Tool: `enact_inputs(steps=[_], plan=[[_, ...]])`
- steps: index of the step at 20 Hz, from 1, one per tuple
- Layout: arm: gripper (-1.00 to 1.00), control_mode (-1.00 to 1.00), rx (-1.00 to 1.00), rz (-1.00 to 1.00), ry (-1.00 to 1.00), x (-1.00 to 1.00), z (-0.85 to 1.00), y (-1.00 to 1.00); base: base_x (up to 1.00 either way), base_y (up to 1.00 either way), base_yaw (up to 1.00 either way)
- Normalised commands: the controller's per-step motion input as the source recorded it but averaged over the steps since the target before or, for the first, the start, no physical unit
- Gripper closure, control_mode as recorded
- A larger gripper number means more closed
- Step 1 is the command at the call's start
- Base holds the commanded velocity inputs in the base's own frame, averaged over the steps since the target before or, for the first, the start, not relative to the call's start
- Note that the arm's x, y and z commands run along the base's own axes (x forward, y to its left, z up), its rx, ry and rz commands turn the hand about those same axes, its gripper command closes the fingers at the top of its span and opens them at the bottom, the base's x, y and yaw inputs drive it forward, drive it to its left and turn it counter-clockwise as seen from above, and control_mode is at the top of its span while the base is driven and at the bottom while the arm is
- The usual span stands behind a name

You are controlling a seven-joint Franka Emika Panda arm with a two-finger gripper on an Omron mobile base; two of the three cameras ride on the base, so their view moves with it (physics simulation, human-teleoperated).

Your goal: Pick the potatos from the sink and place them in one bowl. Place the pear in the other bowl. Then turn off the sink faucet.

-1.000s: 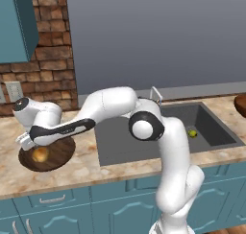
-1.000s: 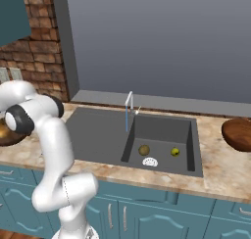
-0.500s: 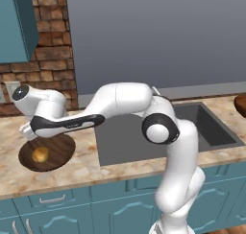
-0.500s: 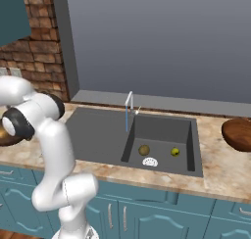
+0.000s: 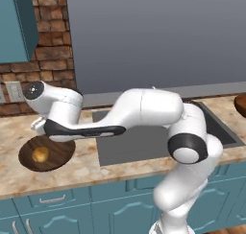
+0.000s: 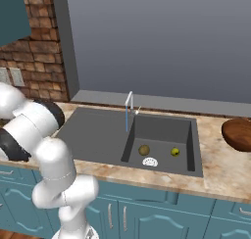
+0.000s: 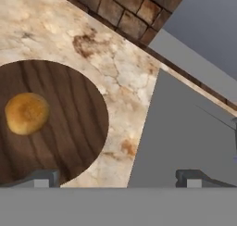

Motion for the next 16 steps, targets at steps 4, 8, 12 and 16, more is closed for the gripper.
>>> enact_inputs(steps=[4,8,12,16], plan=[[-1.0,-1.0,0.1,0.12,-0.03,-0.15,0.31,-0.61,0.0,0.0,0.0],[-1.0,-1.0,0.09,0.13,0.0,-0.13,0.15,-0.53,0.0,0.0,0.0],[-1.0,-1.0,0.11,0.13,0.0,-0.29,0.22,-0.46,0.0,0.0,0.0],[-1.0,-1.0,0.11,0.08,0.02,-0.41,0.39,-0.42,0.0,0.0,0.0]])
